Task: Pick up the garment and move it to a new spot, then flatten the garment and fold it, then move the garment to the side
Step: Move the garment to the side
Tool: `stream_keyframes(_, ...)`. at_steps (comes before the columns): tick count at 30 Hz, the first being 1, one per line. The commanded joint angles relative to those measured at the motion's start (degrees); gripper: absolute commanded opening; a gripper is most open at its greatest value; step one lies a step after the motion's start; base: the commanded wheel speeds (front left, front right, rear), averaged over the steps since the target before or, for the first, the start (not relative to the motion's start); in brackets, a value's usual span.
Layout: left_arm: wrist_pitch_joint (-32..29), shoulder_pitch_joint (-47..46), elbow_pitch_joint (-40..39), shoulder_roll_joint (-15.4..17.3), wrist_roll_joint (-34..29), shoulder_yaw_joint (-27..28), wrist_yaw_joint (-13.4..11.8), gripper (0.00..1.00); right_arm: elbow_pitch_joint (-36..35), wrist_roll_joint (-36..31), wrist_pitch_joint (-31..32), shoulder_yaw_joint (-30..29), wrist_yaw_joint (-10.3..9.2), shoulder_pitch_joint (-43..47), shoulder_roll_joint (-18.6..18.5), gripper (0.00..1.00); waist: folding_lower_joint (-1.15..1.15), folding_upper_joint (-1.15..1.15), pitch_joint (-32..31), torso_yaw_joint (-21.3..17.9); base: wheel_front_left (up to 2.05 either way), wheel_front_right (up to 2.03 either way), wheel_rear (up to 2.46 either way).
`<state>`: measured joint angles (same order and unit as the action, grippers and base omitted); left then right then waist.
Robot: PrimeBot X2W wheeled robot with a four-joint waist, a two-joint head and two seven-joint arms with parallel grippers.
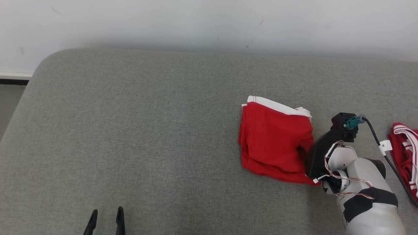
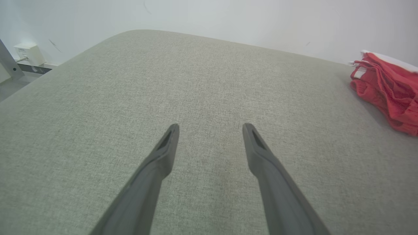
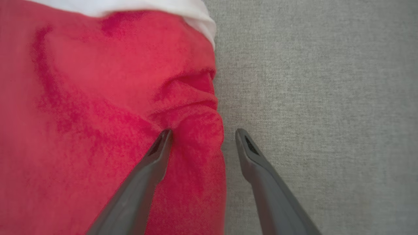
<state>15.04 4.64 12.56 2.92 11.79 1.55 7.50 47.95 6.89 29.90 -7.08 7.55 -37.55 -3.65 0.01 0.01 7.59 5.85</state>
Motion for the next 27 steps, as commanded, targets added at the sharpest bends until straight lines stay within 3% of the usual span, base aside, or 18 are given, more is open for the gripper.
stream_keyframes(1,0.17,-0.53,0.09,-0.06,0.44,-0.11,-0.06,1.00,0.63,-0.55,0.15,-0.39,-0.16,-0.18,0.19,1.00,-0.01,-0.01,1.30,1.19,0.00,0.00,0.00)
stream_keyframes(7,0.17,-1.40,0.08,-0.05,0.81,-0.79,-0.06,1.00,3.30,-2.19,1.12,-1.00,-0.16,-0.46,0.64,1.00,-0.01,-0.01,2.54,1.69,0.00,0.00,0.00)
stream_keyframes(8,0.17,-1.52,0.11,-0.05,0.84,-0.91,-0.11,1.00,3.82,-2.28,1.58,-0.82,-0.16,-0.54,0.74,0.88,-0.01,-0.01,2.70,1.71,0.00,0.00,0.00)
stream_keyframes(9,0.17,-1.55,0.14,-0.06,0.85,-1.04,-0.24,1.00,4.28,-2.28,2.03,-0.39,-0.15,-0.49,0.86,0.35,-0.01,-0.01,2.86,1.71,0.00,0.00,0.00)
stream_keyframes(10,0.17,-1.64,0.17,-0.06,0.97,-1.15,-0.36,1.00,4.82,-2.07,2.66,0.11,-0.15,-0.44,0.96,0.12,-0.01,-0.01,2.96,1.70,0.00,0.00,0.00)
stream_keyframes(11,0.17,-1.77,0.18,-0.05,1.08,-1.21,-0.44,1.00,5.13,-1.83,3.12,0.85,-0.15,-0.45,1.06,0.00,-0.01,-0.01,3.04,1.67,0.00,0.00,0.00)
stream_keyframes(19,0.16,-2.08,-0.04,-0.05,1.71,-0.73,-0.83,1.00,2.20,-1.69,3.77,7.41,-0.16,-3.04,-1.31,0.00,-0.01,-0.01,2.90,0.11,0.00,0.00,0.00)
stream_keyframes(27,0.17,-1.68,-1.60,-0.06,3.51,-0.45,-1.47,1.00,-6.88,3.48,9.06,21.69,-0.16,-6.00,-7.69,0.00,-0.01,-0.01,1.63,-4.72,0.00,0.00,0.00)
